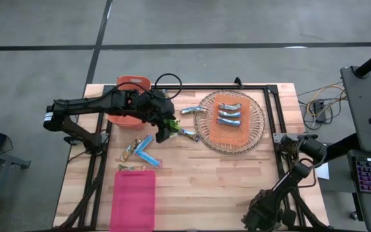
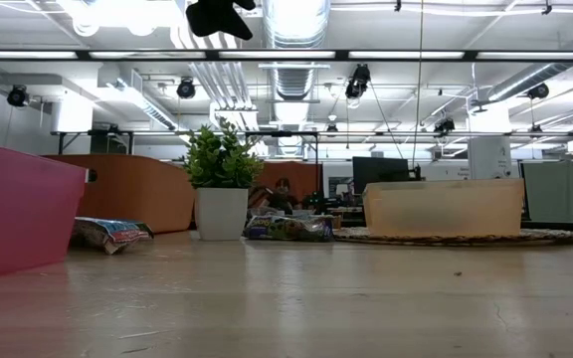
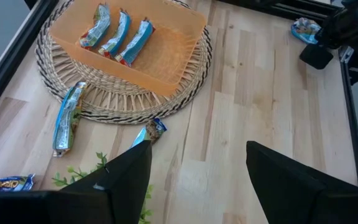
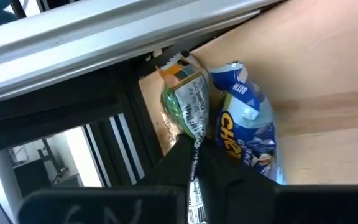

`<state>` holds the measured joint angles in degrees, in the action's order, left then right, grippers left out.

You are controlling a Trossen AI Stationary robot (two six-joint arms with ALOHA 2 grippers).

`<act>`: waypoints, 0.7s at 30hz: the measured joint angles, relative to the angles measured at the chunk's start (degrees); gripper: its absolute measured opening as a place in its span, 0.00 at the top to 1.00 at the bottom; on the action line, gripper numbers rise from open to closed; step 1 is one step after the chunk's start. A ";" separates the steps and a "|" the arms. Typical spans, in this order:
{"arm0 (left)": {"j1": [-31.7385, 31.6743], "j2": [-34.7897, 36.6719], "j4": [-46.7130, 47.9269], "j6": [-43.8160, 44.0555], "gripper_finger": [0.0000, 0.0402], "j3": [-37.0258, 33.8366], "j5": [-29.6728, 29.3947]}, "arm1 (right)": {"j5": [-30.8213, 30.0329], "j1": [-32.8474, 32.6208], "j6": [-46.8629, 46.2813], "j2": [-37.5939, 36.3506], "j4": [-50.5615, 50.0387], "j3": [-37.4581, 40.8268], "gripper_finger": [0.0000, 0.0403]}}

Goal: Pick and place Granola Bars by type
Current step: Put the yellow granola bar into the left orange bin

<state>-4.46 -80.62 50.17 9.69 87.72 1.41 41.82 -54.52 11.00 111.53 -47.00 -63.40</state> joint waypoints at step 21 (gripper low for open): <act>-0.01 0.07 2.03 -0.81 0.40 0.00 0.00 | -4.42 0.38 -13.72 -10.97 -6.66 -4.39 0.98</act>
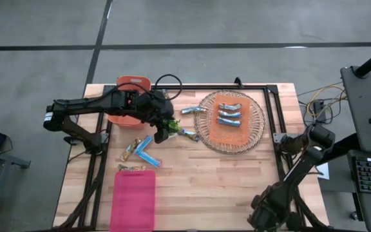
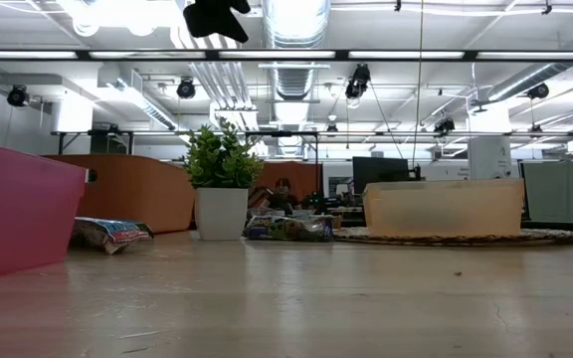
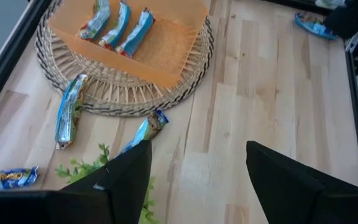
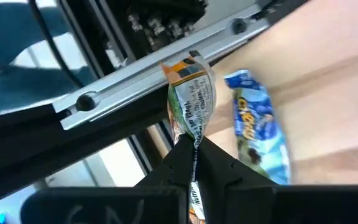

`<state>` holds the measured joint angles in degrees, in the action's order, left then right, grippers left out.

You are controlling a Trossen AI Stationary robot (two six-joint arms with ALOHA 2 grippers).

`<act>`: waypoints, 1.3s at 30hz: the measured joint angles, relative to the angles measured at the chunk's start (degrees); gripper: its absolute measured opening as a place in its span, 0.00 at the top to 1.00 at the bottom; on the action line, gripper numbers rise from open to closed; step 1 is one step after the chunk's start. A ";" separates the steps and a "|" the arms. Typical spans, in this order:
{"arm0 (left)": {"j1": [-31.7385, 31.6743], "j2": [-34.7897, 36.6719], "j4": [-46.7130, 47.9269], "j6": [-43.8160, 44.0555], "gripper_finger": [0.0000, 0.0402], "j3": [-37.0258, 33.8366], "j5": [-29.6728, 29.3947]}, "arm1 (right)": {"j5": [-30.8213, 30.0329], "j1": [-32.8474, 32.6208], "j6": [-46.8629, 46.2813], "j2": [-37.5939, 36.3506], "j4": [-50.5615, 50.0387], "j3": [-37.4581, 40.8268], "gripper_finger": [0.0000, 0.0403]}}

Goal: Pick and place Granola Bars by type
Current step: Put the yellow granola bar into the left orange bin

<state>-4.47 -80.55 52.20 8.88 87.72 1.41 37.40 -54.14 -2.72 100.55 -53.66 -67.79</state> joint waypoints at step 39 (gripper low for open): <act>-4.14 22.83 -14.86 -13.25 0.40 -15.79 5.78 | -44.71 34.67 -8.75 -10.90 9.18 -19.62 0.98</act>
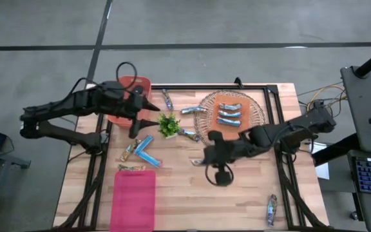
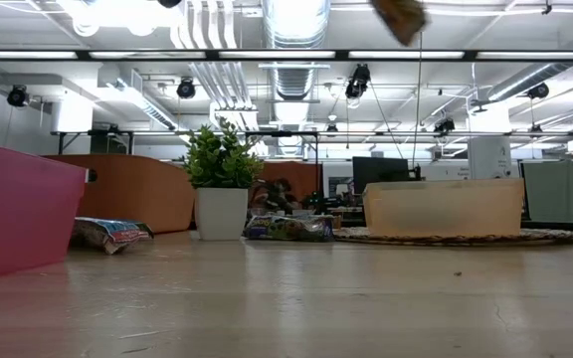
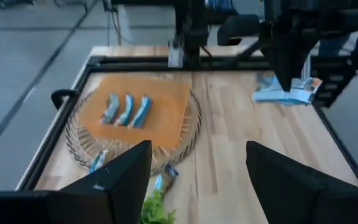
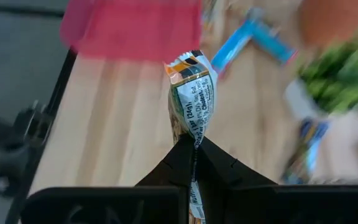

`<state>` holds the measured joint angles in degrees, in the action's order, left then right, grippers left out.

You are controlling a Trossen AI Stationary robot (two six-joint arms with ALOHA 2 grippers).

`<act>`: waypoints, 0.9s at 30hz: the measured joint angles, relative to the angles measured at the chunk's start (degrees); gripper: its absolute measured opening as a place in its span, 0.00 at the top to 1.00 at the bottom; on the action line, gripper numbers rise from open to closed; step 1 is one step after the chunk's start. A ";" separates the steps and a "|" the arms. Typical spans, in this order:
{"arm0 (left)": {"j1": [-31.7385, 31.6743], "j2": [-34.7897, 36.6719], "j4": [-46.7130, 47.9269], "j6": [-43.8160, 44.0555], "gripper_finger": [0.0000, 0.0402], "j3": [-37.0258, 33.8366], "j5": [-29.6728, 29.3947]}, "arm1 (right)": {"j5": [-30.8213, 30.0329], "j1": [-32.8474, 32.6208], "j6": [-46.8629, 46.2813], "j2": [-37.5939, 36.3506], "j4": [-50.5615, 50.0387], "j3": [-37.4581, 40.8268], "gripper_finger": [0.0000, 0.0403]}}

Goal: Pick and place Granola Bars by type
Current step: Put the yellow granola bar into the left orange bin

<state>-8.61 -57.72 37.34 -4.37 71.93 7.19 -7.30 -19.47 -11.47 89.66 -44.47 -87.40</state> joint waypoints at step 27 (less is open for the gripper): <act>0.51 10.42 -35.24 2.54 0.40 -18.63 4.18 | 0.25 16.06 10.55 0.14 21.93 -11.37 0.98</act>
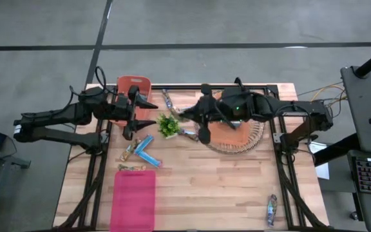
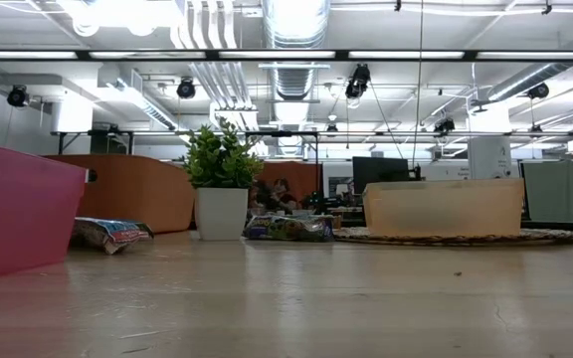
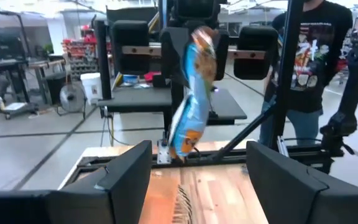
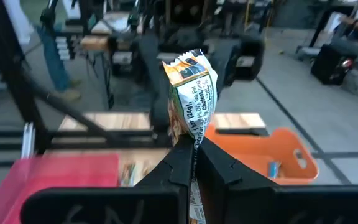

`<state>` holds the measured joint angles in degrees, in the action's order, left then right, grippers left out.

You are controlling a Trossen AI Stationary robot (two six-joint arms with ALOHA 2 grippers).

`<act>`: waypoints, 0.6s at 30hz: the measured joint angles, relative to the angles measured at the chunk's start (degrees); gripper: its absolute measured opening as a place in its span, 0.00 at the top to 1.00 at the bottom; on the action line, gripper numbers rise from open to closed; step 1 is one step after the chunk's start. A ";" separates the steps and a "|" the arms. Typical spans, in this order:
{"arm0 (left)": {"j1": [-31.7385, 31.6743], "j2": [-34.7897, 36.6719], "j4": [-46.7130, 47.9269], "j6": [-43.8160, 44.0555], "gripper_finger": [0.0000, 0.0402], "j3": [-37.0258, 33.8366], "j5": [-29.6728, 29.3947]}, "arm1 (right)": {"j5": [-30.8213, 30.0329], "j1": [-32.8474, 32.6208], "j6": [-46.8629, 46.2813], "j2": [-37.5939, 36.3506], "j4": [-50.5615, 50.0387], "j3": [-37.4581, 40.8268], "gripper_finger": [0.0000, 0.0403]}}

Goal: Pick and place Granola Bars by type
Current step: Put the yellow granola bar into the left orange bin

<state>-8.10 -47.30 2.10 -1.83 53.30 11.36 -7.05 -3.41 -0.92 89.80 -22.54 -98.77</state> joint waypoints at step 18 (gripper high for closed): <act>-0.04 -6.16 -9.01 -0.90 0.40 0.02 -2.65 | -0.46 1.46 0.11 6.75 7.31 -2.86 0.98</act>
<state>-8.14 -53.45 -6.91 -2.72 53.32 8.72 -7.51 -1.96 -0.81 96.55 -15.23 -101.63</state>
